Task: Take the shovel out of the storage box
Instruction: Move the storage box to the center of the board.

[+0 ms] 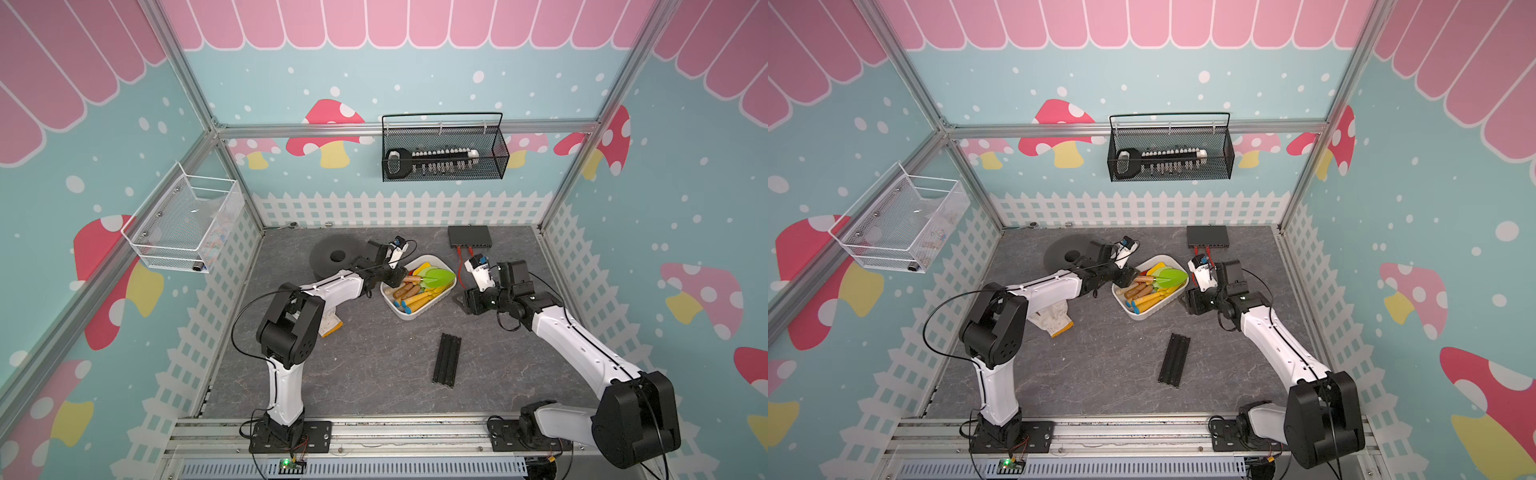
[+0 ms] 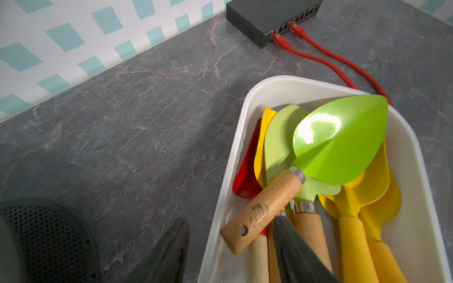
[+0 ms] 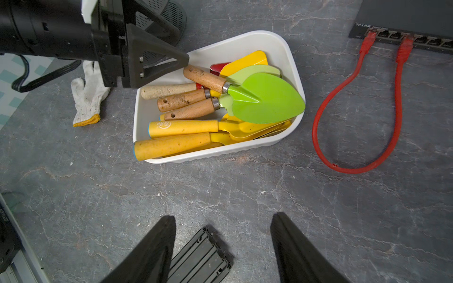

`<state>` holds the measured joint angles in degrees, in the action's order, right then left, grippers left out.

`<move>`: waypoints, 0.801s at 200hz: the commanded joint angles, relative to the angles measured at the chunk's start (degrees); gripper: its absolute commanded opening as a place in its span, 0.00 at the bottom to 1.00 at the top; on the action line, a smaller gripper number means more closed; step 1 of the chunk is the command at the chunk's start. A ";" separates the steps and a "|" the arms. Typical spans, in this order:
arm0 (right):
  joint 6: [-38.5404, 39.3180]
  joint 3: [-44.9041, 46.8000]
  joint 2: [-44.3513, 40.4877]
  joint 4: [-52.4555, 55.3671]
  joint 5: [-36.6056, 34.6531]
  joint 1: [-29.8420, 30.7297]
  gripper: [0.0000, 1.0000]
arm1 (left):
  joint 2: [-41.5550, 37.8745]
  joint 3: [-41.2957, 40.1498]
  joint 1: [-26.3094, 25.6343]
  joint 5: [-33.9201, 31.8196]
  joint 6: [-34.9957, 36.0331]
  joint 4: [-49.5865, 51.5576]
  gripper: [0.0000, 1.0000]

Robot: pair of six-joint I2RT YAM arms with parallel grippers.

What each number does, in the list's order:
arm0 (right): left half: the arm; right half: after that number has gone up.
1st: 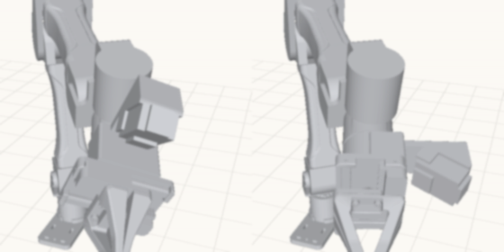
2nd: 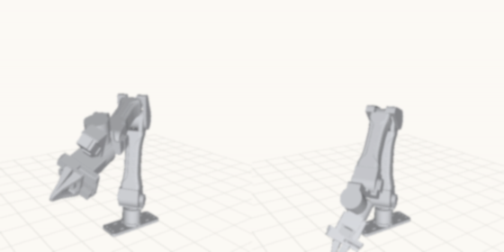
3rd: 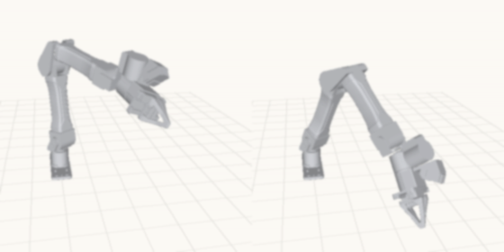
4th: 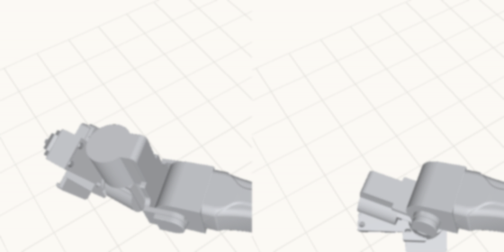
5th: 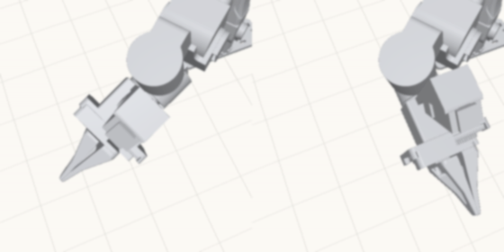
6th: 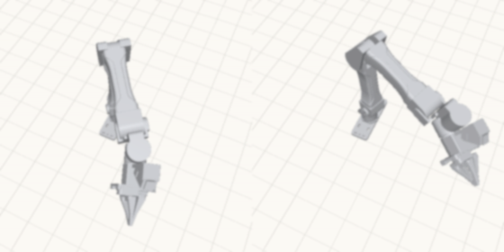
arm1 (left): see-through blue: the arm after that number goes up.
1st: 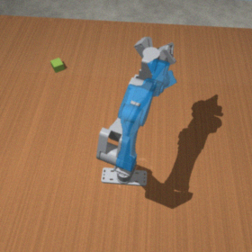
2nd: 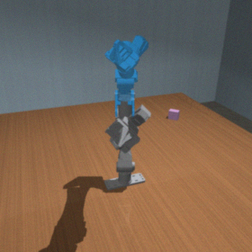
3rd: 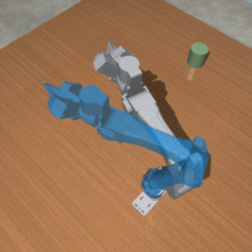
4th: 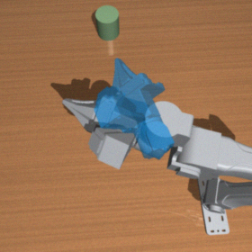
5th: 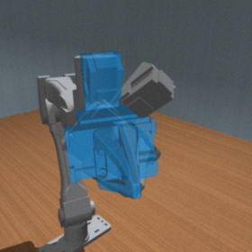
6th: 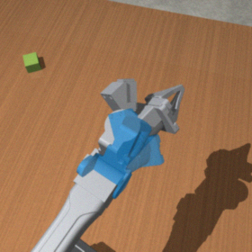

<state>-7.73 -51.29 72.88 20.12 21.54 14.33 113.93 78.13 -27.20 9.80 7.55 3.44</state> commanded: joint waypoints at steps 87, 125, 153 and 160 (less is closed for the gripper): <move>0.78 -1.03 -1.00 1.24 0.18 0.35 0.68 | 8.40 9.04 0.64 1.18 1.40 7.31 0.52; 0.95 -0.93 -1.23 1.41 -0.31 0.35 0.68 | 8.75 10.53 0.75 1.64 0.28 7.66 0.34; 1.03 -1.13 -1.42 1.59 -0.10 0.33 0.68 | 8.91 11.64 1.14 4.09 -0.83 9.64 0.25; 1.05 -1.10 -1.50 1.67 -0.09 0.35 0.68 | 8.77 11.60 1.23 3.86 -1.11 9.75 0.23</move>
<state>-7.44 -51.29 72.66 20.71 21.45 14.33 122.02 88.01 -26.57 11.33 7.38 10.98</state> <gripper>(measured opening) 0.680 0.257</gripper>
